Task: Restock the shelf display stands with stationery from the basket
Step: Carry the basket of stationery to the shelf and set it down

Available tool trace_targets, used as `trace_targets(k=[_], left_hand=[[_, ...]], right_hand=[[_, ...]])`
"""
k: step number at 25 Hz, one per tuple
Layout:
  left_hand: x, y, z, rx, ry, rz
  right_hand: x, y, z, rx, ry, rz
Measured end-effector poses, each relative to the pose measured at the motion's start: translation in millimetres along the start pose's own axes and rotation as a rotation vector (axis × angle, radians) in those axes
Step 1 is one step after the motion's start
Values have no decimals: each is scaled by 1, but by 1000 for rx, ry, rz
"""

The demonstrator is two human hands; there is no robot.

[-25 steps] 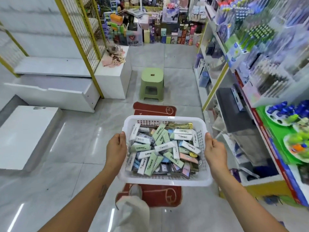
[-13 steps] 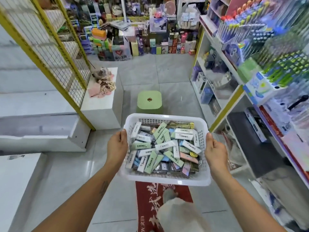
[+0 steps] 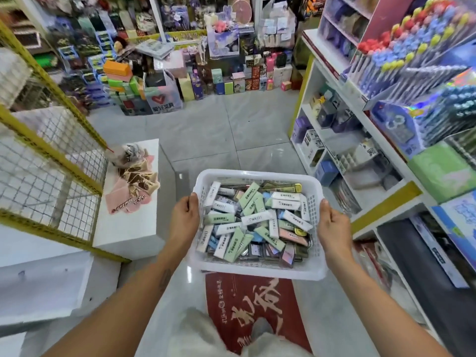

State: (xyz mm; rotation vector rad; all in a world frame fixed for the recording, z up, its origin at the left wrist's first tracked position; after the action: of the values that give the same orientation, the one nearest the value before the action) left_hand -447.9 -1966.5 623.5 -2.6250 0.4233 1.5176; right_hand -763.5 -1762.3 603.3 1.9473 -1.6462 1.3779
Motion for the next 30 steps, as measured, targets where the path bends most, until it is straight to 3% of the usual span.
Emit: trace_targets(k=[12,22,30], left_hand=[[-16,314,95,347,40,250],[-59,411,228,538,26,281],[-87,449,333,686,72,402]], right_hand=[[95,110,90,-397,104,276],[87,202,86,-492,253,418],[68,251,72,-600,324,521]])
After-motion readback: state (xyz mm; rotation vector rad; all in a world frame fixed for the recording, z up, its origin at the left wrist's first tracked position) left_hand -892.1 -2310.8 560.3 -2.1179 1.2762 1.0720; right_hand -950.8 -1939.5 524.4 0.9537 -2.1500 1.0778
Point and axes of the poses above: each hand's wrist, its own y-axis towards the middle knuckle, its own z-axis out of the palm, x = y × z, the point moved 8 cm from there along y, towards the middle knuckle, and after that the axes turned 14 degrees about z, right-handed, at the moved point
